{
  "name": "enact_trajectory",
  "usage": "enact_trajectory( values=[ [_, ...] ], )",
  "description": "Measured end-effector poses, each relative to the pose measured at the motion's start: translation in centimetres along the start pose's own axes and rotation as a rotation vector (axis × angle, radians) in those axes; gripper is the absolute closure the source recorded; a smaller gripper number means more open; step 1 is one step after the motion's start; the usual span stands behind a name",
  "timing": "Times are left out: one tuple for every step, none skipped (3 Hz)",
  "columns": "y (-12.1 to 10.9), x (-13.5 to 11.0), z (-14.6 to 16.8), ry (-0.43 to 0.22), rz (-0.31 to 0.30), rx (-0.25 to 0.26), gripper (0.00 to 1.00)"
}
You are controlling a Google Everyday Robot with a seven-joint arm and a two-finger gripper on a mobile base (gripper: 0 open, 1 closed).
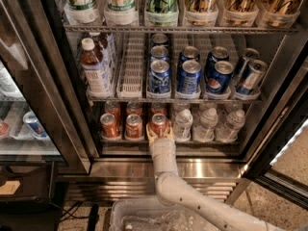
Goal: Pick coke can from bottom shelf of fridge
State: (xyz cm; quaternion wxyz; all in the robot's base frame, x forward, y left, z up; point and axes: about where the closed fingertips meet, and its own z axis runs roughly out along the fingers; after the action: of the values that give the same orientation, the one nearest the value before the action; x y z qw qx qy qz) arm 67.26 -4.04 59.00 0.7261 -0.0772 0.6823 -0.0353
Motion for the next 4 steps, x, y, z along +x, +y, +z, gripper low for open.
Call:
enact_trajectory(
  values=[
    [0.1,0.0,-0.1,0.014,0.015,-0.01,1.0],
    [0.2,-1.3,-0.9,0.011,0.05,-0.027,1.0],
    [-0.4,-5.5,-3.6,-0.027,0.096,-0.051,1.0],
    [-0.3,-5.4,-3.7,-0.025,0.094,-0.059,1.0]
  ],
)
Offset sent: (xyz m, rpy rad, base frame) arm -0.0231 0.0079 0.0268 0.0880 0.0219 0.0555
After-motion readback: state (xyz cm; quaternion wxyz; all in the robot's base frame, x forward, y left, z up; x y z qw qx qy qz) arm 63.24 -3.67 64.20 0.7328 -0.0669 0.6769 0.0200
